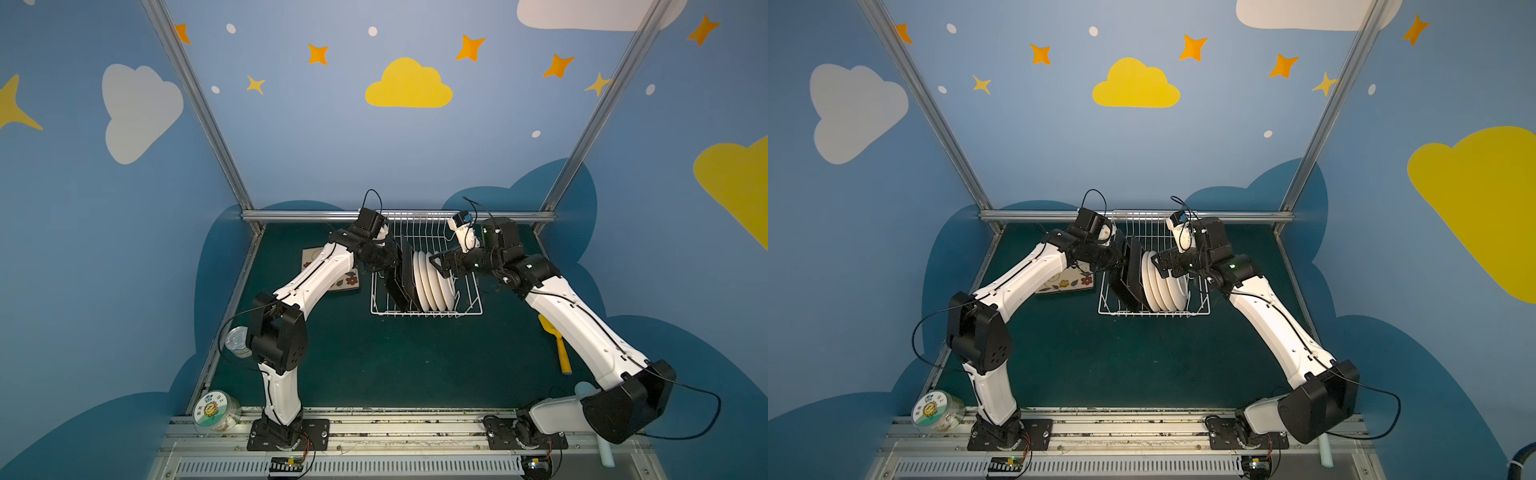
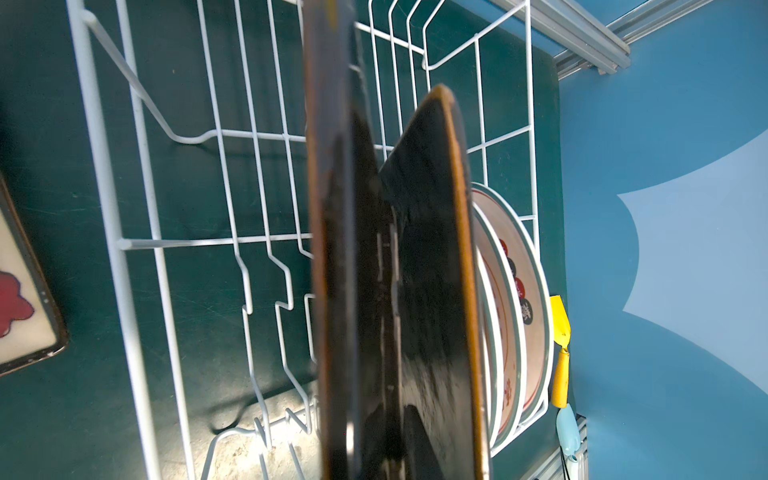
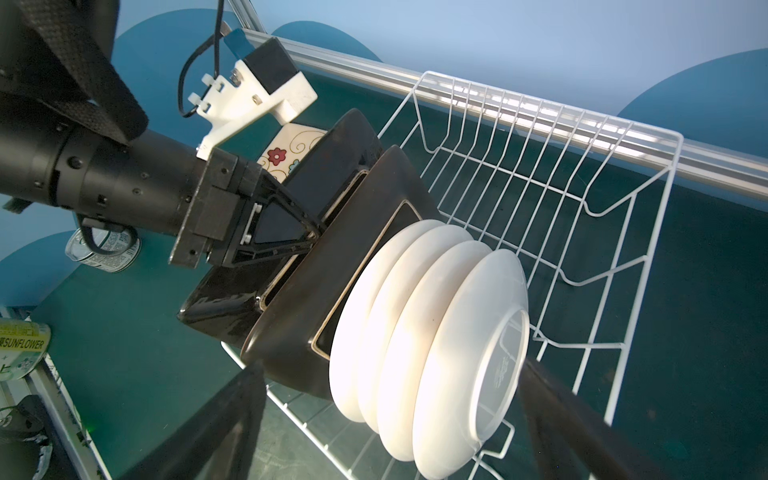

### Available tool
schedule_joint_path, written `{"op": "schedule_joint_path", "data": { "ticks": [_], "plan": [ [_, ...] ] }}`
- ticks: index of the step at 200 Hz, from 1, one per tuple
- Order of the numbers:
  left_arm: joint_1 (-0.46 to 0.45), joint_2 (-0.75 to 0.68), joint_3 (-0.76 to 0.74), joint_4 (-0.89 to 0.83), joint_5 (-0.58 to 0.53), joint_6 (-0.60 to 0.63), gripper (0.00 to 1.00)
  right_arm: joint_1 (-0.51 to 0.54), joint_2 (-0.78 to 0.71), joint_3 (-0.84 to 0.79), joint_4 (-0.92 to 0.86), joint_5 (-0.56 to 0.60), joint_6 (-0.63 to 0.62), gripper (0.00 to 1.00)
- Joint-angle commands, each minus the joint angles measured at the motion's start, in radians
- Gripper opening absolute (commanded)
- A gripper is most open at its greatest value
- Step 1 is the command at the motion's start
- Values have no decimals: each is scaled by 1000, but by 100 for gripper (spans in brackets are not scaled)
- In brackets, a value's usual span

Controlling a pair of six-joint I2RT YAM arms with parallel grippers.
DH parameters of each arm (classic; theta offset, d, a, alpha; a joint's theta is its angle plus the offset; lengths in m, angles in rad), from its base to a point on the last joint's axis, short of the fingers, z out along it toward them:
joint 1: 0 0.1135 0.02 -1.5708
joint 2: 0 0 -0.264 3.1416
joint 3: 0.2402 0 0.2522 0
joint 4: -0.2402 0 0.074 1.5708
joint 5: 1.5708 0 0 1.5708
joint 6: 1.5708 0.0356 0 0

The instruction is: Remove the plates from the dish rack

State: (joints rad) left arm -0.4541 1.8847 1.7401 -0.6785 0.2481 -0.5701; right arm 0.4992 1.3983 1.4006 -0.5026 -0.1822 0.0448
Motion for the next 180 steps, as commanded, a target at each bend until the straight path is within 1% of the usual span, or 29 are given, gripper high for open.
{"op": "schedule_joint_path", "data": {
  "ticks": [1,25,59,77,81,104,180],
  "plan": [
    [7,-69,50,-7,-30,103,3,4,-15,-3,21,1,1,94],
    [11,-85,54,16,-21,112,3,3,-16,-4,28,3,4,94],
    [13,-88,82,2,-21,117,3,3,-17,-4,32,6,3,94],
    [16,-98,86,9,-21,109,3,3,-16,-4,35,6,4,94],
    [16,-98,88,11,8,105,3,3,-16,-4,36,6,4,94],
    [22,-104,96,16,30,94,3,2,-13,-4,38,3,6,94],
    [44,-142,99,15,40,73,3,3,-9,-4,45,-2,11,94]
  ]
}}
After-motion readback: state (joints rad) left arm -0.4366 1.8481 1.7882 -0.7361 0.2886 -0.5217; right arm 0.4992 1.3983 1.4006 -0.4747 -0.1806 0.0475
